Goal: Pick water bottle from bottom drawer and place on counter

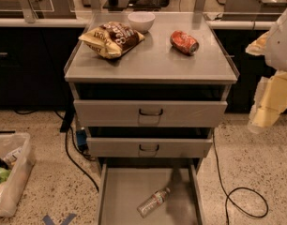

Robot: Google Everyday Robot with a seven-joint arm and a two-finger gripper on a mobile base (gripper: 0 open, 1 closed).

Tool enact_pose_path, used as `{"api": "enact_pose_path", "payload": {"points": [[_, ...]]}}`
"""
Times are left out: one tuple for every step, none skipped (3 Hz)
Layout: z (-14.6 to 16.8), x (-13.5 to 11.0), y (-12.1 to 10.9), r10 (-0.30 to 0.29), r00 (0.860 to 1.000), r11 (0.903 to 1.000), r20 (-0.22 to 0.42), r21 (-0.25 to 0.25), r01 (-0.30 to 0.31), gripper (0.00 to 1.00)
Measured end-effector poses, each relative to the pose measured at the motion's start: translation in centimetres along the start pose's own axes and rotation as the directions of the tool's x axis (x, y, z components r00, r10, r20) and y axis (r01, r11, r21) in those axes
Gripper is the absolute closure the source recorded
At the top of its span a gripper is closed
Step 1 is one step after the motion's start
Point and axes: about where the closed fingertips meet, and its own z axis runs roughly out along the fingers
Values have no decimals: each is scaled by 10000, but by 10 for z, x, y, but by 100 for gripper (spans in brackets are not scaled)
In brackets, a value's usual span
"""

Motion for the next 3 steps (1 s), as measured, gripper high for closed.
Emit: {"api": "enact_pose_path", "payload": {"points": [[2, 1, 0, 54, 10000, 9999, 52, 96, -54, 0], [32, 14, 9, 541, 9982, 9985, 261, -79, -539, 0], [79, 39, 18, 1528, 9844, 9872, 876, -594, -1479, 0]]}}
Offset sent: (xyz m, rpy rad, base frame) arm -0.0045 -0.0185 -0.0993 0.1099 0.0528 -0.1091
